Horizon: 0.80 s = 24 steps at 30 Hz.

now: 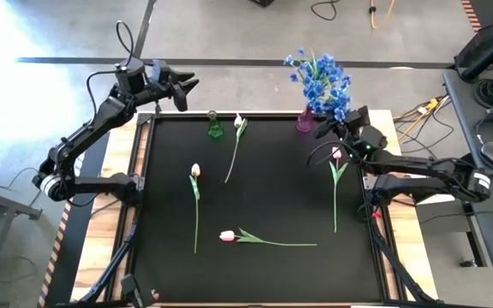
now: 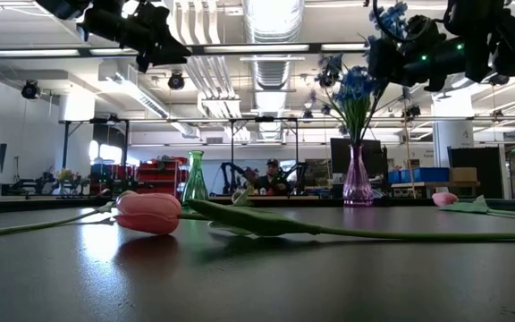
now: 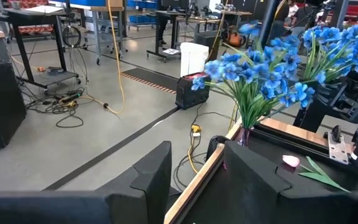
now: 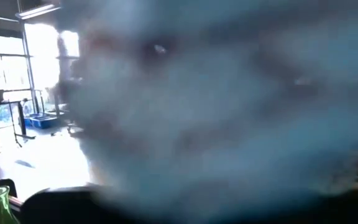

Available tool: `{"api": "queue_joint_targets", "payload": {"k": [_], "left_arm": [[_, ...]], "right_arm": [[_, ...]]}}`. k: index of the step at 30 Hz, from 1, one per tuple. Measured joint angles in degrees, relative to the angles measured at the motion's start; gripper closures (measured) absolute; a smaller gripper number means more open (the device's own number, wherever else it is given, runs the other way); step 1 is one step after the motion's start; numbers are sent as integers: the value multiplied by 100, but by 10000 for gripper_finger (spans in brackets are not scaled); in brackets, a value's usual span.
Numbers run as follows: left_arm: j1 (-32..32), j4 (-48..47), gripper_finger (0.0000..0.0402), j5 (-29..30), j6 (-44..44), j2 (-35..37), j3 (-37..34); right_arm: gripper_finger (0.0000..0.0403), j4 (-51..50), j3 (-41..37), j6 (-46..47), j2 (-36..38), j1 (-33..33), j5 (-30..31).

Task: Sort flowers into vase by color
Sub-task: Put the blue flowers into the violet vase

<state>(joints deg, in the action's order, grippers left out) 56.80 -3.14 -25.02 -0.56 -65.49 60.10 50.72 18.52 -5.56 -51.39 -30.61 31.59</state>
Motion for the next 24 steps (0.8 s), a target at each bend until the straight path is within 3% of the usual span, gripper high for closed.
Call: {"api": "queue_joint_targets", "payload": {"k": [6,24], "left_arm": [[2,-2,289,-149,18,2,0],[2,-100,364,-271,-25,4,0]], "right_arm": [[390,-580,290,112,104,0,11],[390,-4938,3110,943,119,0,-47]]}}
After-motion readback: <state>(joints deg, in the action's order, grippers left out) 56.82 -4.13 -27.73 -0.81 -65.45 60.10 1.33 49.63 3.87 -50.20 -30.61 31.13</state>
